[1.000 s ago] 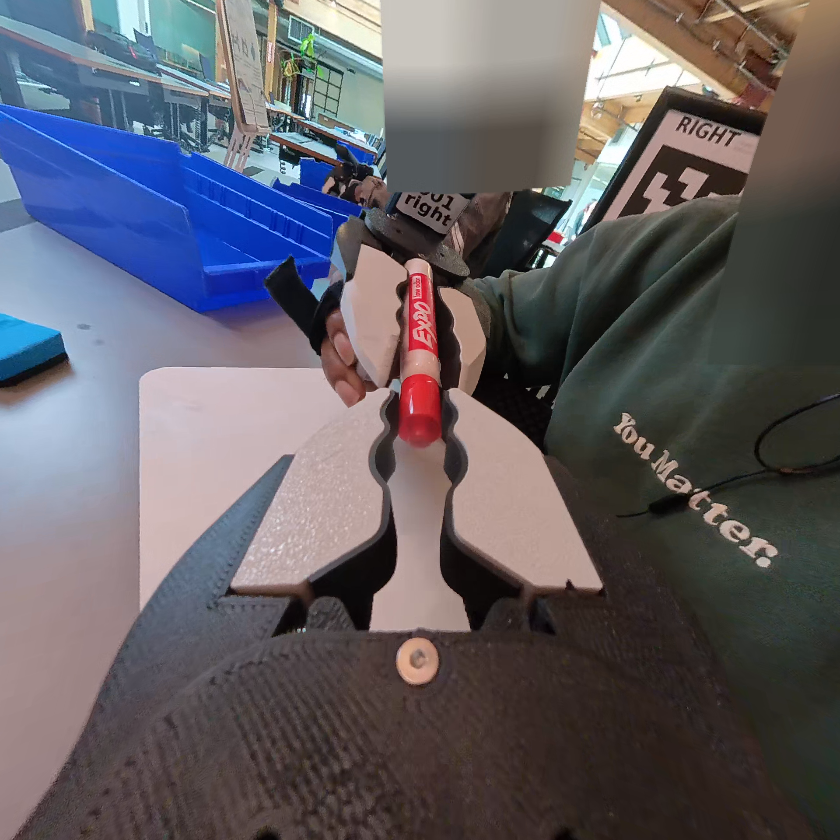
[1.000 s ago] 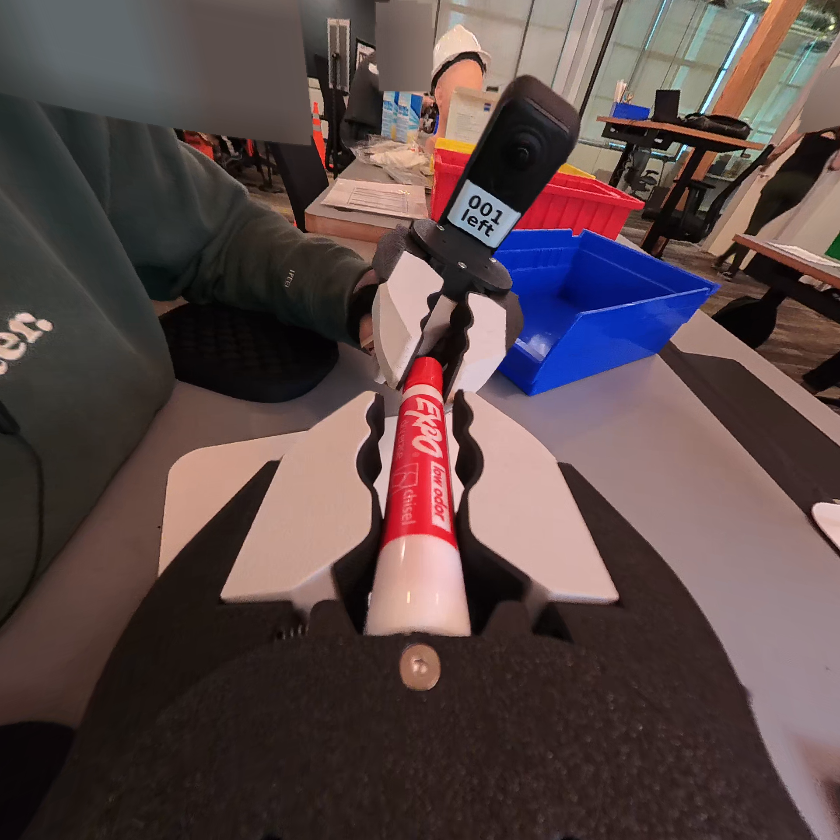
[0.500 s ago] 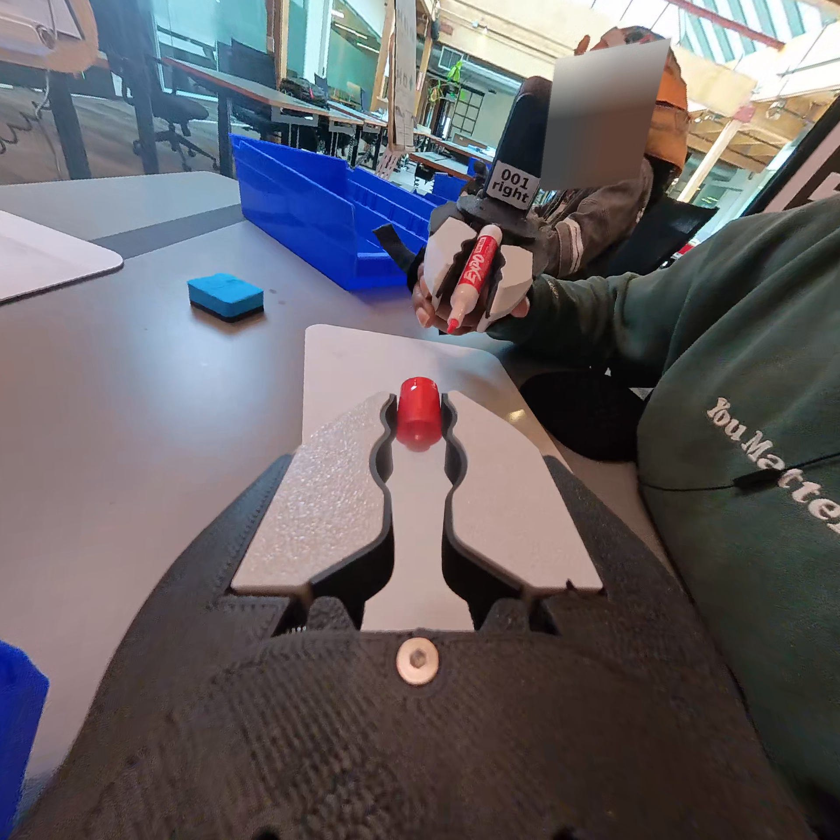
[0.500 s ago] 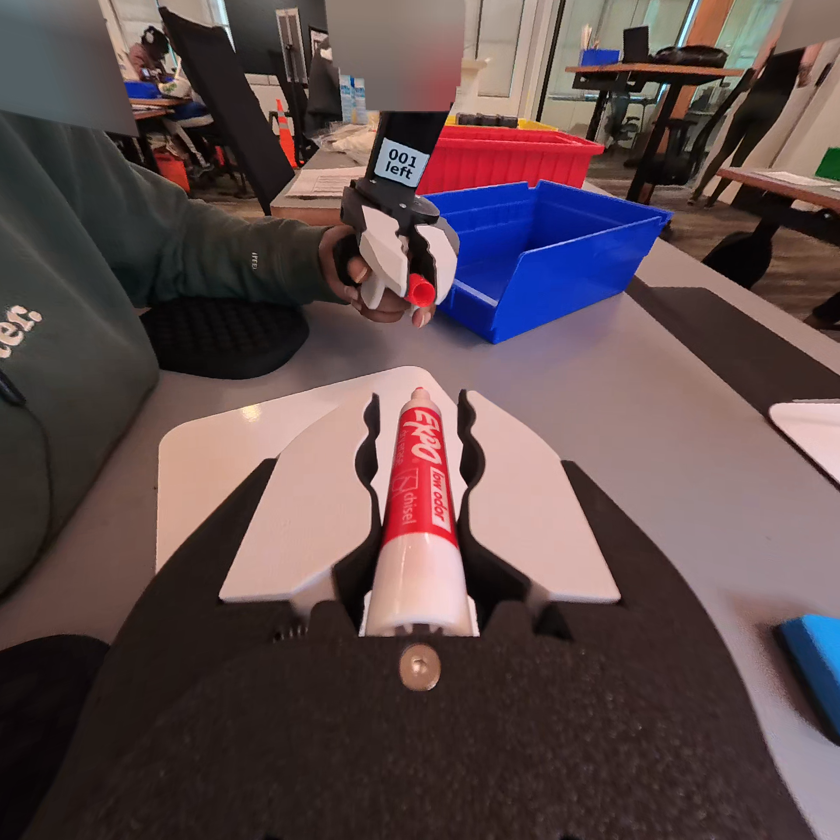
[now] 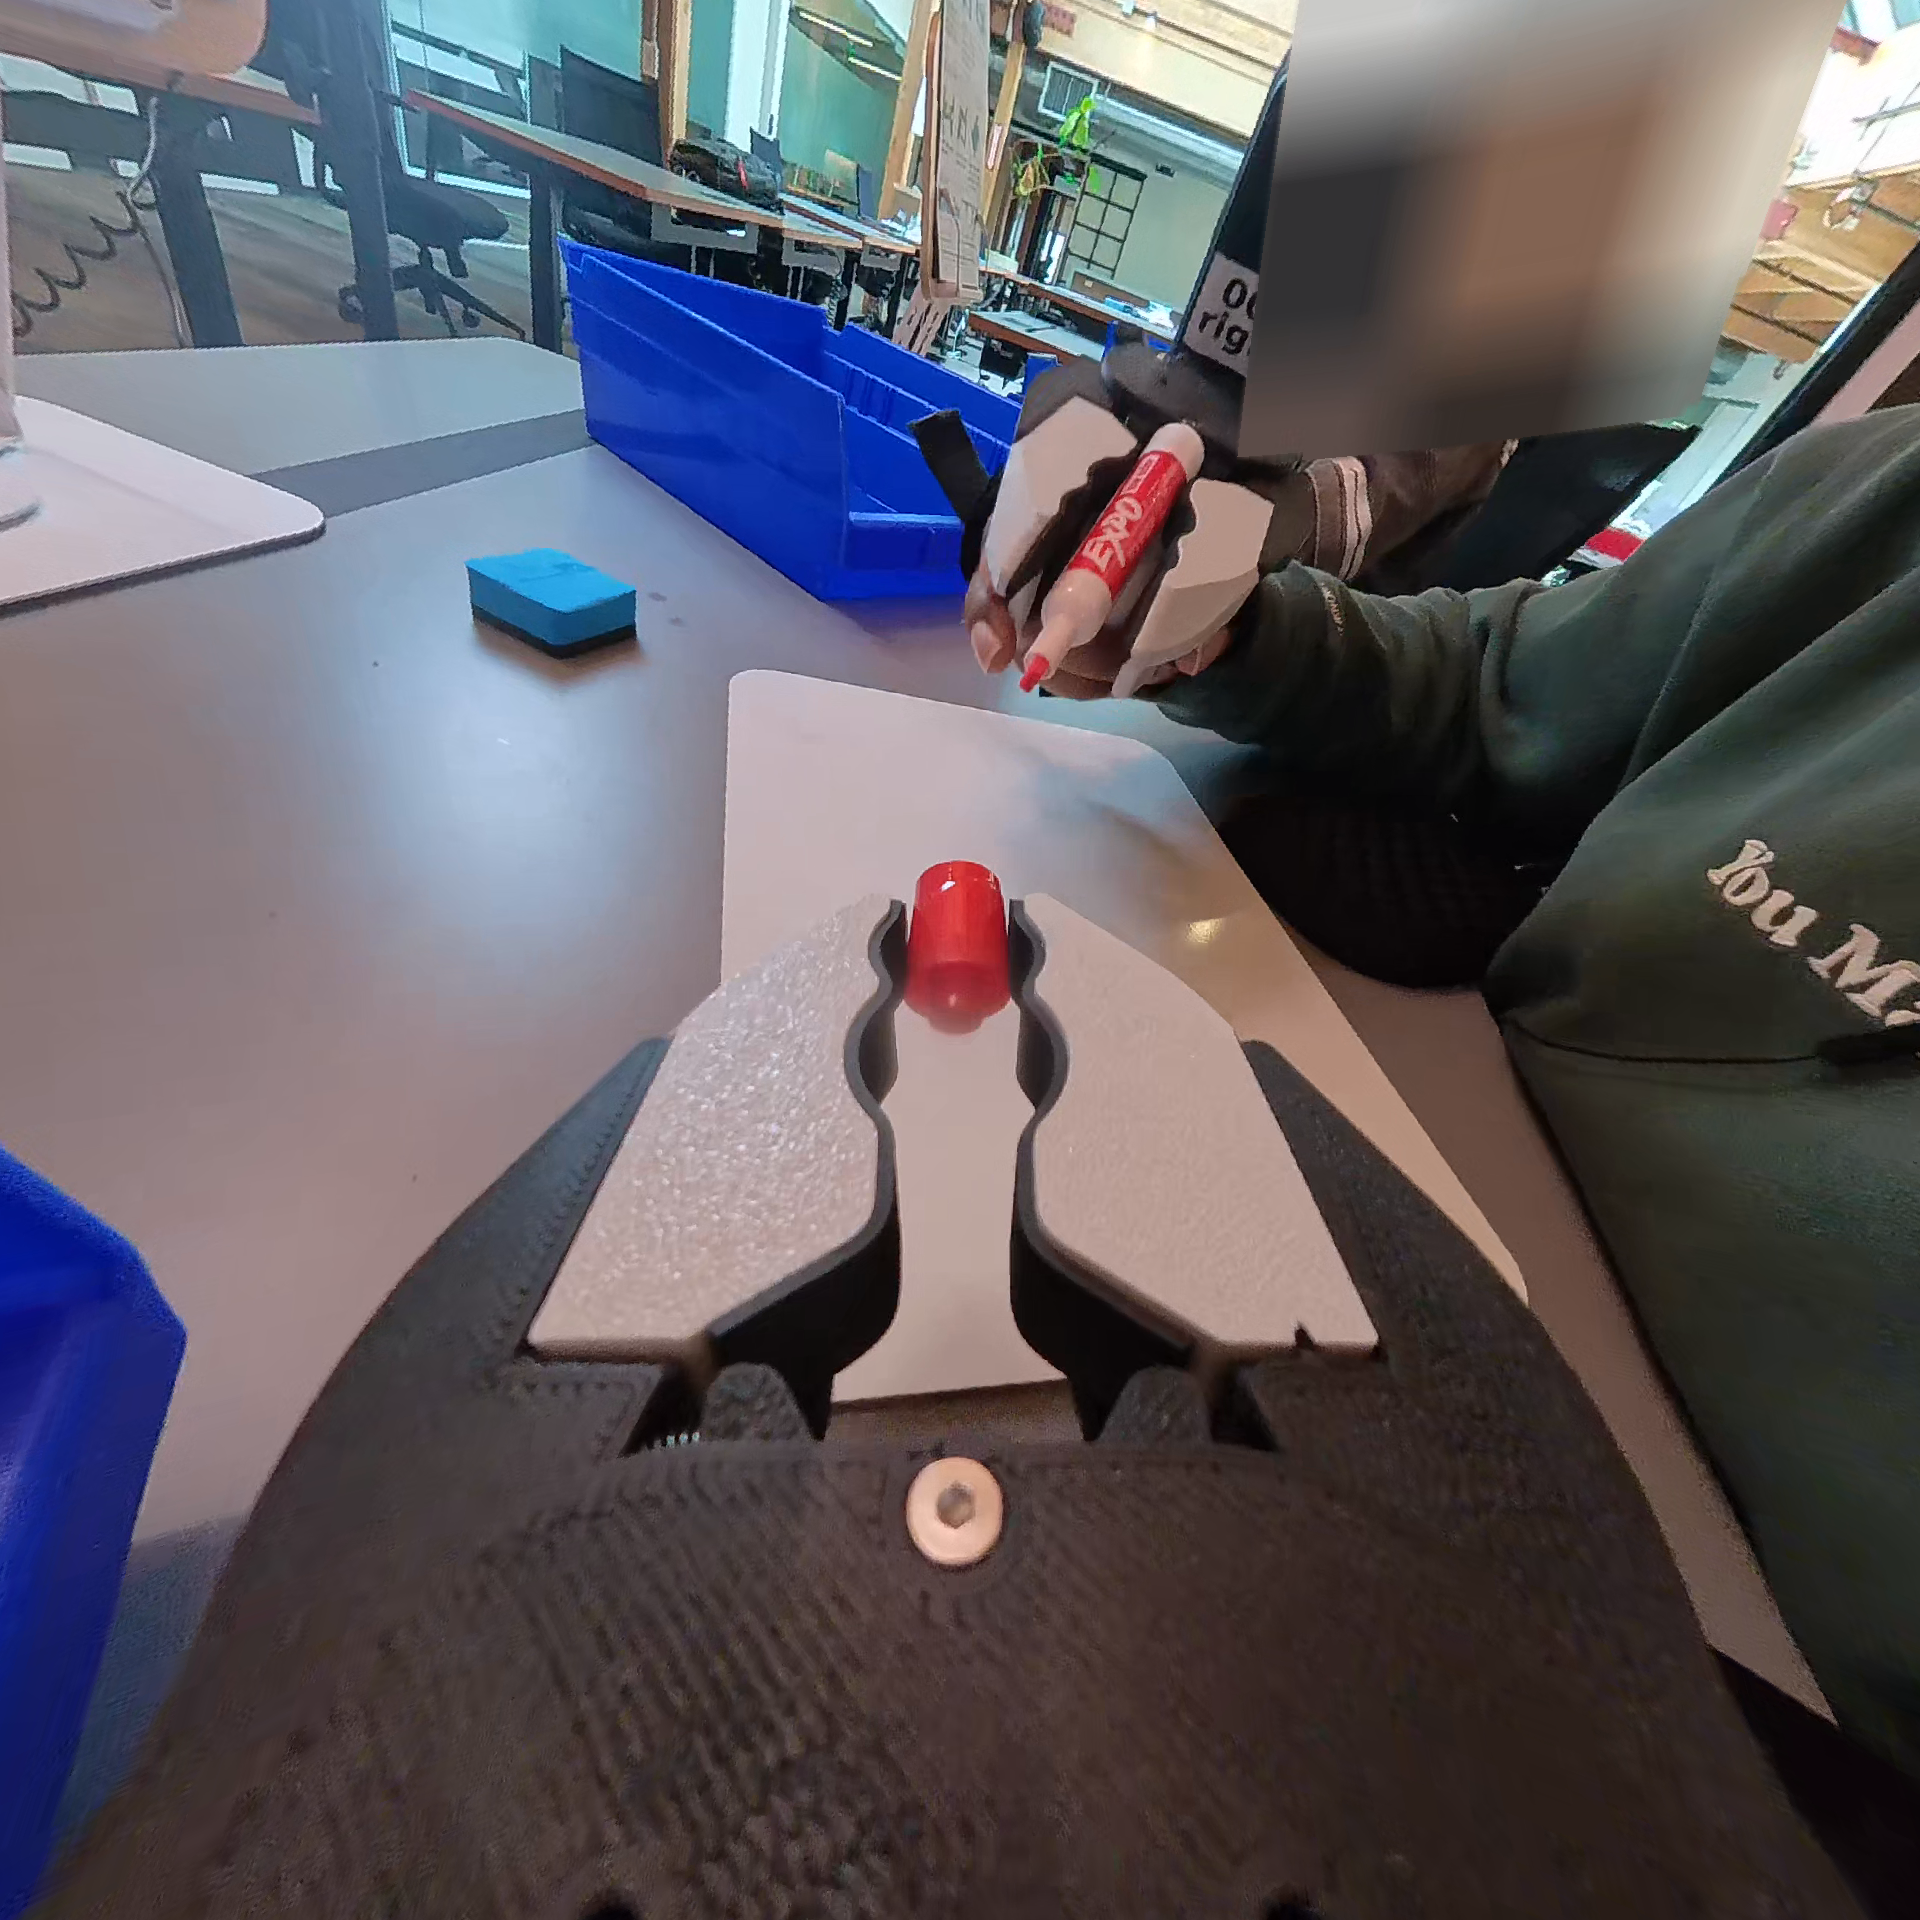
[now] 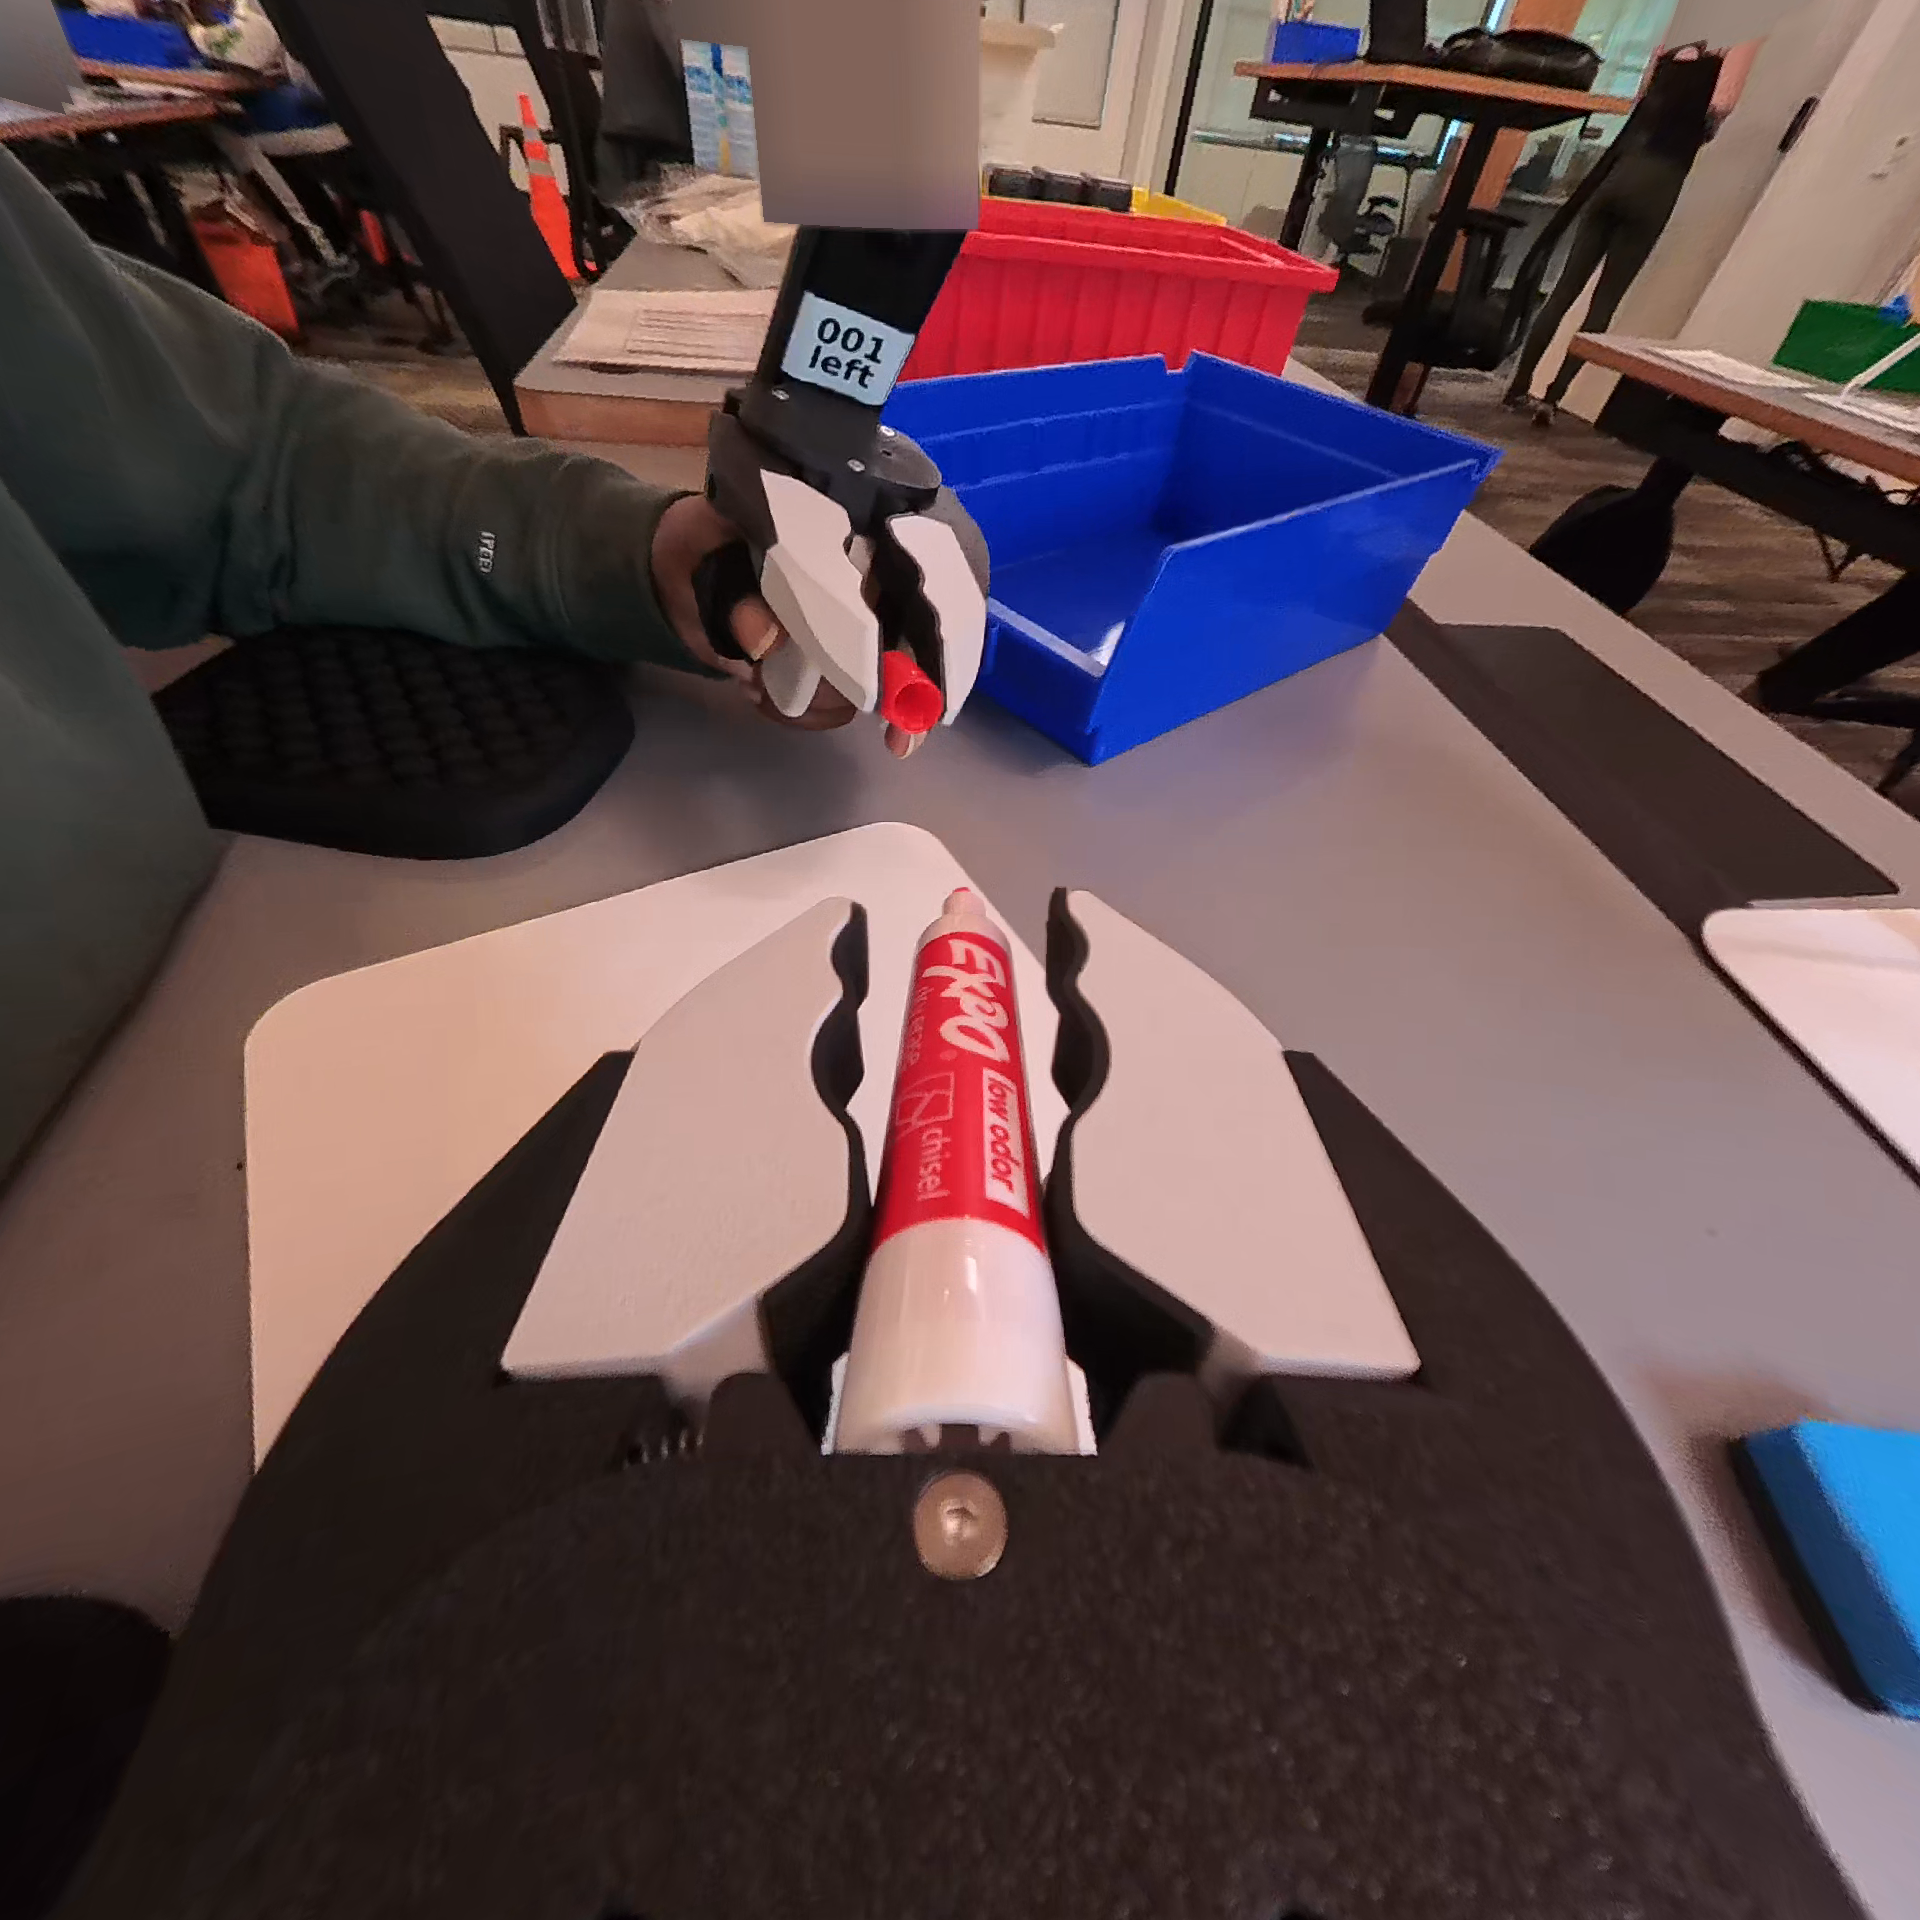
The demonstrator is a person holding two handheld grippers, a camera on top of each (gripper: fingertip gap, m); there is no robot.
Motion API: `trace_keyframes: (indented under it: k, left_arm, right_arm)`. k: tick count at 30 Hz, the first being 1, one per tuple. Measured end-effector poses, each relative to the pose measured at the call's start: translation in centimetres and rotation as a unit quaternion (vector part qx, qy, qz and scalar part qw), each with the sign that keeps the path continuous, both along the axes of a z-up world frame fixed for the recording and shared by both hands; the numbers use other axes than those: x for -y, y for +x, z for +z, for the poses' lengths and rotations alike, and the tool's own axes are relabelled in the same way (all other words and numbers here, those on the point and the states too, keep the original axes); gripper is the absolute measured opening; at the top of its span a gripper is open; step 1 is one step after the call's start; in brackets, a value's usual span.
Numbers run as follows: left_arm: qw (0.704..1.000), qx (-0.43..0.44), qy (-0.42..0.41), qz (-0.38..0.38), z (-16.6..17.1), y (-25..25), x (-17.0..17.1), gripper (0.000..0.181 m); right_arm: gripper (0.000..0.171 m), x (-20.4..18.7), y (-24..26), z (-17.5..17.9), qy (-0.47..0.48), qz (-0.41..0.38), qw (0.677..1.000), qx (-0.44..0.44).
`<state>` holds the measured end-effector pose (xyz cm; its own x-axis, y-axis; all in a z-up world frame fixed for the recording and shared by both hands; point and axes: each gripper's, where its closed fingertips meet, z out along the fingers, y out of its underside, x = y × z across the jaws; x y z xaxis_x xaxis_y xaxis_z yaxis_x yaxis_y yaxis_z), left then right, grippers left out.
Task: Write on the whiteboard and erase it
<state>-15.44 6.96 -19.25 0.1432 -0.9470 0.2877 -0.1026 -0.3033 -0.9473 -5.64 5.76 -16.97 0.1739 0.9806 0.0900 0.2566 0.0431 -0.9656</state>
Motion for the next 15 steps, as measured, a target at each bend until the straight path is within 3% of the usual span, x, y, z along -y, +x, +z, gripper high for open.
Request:
trace_keyframes:
  k: [9, 15]
  left_arm:
    - [0.999, 0.006, 0.032, 0.012, -0.4, -2.2, 0.3, 0.018]
    - [0.998, 0.015, 0.054, 0.011, 0.0, -2.7, 1.2, 0.019]
  right_arm:
    - [0.034, 1.3, -2.5, -0.2, 0.022, 0.003, 0.996, 0.084]
    - [0.034, 1.8, -5.1, -3.9, -0.023, 0.038, 0.975, 0.219]
